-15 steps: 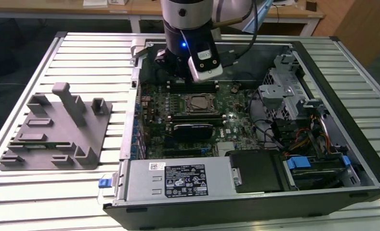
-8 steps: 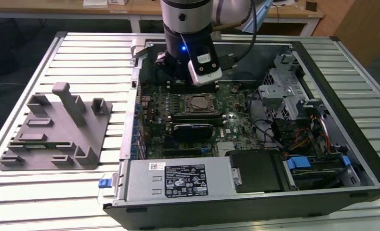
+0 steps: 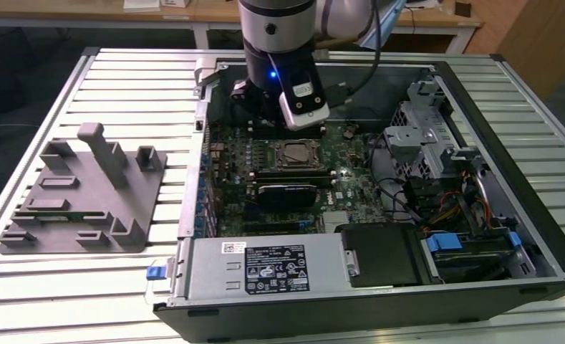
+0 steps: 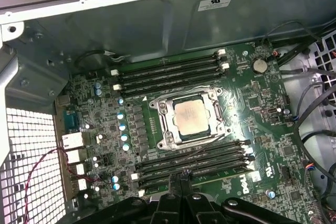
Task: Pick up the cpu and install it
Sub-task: 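Install the second cpu locking lever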
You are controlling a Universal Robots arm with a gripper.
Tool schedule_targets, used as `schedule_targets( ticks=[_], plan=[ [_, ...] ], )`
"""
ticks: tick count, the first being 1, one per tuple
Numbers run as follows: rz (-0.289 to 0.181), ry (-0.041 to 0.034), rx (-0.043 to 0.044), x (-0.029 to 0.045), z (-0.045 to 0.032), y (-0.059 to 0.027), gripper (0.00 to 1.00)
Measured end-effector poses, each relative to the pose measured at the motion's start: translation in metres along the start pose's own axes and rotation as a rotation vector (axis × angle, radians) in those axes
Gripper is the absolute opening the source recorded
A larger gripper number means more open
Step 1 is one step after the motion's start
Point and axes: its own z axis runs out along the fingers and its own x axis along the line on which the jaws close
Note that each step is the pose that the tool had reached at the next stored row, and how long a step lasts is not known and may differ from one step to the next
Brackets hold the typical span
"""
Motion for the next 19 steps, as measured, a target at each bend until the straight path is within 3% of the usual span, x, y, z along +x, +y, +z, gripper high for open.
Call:
schedule_targets(
  ticks=[9, 13, 15, 19],
  plan=[
    [0.0, -0.0013, 0.0063, 0.0001, 0.002, -0.0002, 0.11],
    [-0.003, -0.0069, 0.0404, 0.0003, 0.0033, 0.0011, 0.11],
    [-0.004, -0.0088, 0.053, 0.0003, 0.0042, 0.0015, 0.11],
    [-0.004, -0.0092, 0.0575, 0.0003, 0.0072, 0.002, 0.11]
  ],
)
